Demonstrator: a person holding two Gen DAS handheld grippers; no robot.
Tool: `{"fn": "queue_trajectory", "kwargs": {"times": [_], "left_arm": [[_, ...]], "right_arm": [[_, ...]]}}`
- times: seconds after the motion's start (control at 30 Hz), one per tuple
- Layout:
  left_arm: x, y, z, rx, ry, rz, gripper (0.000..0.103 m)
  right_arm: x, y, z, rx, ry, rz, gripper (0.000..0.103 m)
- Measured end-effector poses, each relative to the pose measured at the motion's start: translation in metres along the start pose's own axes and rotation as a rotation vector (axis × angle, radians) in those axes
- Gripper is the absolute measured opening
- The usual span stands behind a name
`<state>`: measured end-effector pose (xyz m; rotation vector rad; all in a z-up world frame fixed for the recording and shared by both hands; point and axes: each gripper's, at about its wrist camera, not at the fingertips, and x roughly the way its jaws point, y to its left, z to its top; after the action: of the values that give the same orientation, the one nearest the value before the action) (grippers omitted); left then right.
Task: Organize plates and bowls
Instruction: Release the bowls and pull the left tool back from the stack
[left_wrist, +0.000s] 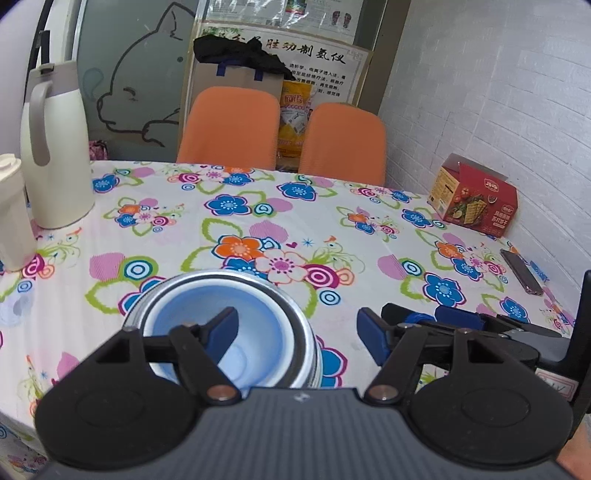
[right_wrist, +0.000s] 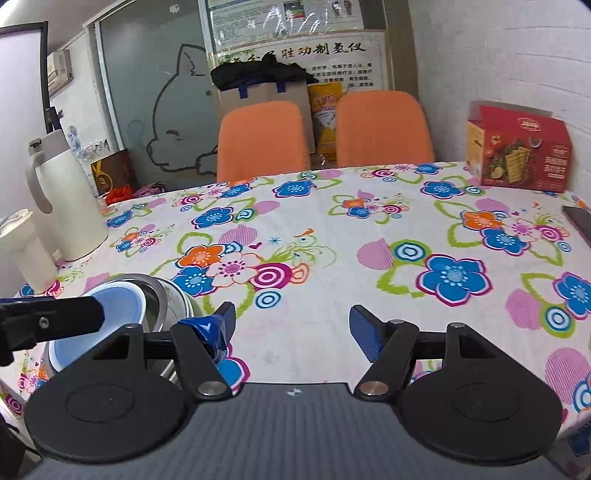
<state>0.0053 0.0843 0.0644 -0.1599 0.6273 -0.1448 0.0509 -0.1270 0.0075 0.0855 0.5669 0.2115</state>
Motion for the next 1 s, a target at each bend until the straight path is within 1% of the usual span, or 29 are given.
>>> {"fn": "queue_trajectory", "kwargs": {"times": [0.1, 0.17, 0.33, 0.47, 0.53, 0.67, 0.8, 1.0], "left_arm": [[-0.017, -0.013, -0.018, 0.028, -0.012, 0.016, 0.071], [-0.024, -0.017, -0.032, 0.04, -0.015, 0.028, 0.071], [-0.032, -0.024, -0.075, 0.093, 0.018, 0.074, 0.071], [-0.036, -0.02, -0.101, 0.086, 0.064, 0.06, 0.071], [-0.035, -0.016, -0.113, 0.079, 0.077, 0.076, 0.071], [-0.035, -0.009, -0.129, 0.081, 0.08, 0.136, 0.071], [-0.036, -0.006, -0.137, 0.089, 0.076, 0.171, 0.071], [-0.041, -0.011, -0.146, 0.133, 0.04, 0.227, 0.071]], "right_arm": [[-0.017, 0.0, -0.016, -0.017, -0.024, -0.024, 0.054], [-0.024, 0.001, -0.028, -0.035, -0.016, -0.027, 0.055], [-0.035, 0.0, -0.06, -0.026, 0.062, 0.045, 0.055], [-0.044, 0.001, -0.082, -0.024, 0.098, 0.079, 0.055], [-0.047, 0.003, -0.091, -0.026, 0.103, 0.079, 0.055], [-0.052, 0.004, -0.103, -0.031, 0.108, 0.077, 0.055], [-0.059, 0.009, -0.109, -0.042, 0.095, 0.087, 0.055], [-0.072, 0.014, -0.113, -0.057, 0.065, 0.091, 0.055]]}}
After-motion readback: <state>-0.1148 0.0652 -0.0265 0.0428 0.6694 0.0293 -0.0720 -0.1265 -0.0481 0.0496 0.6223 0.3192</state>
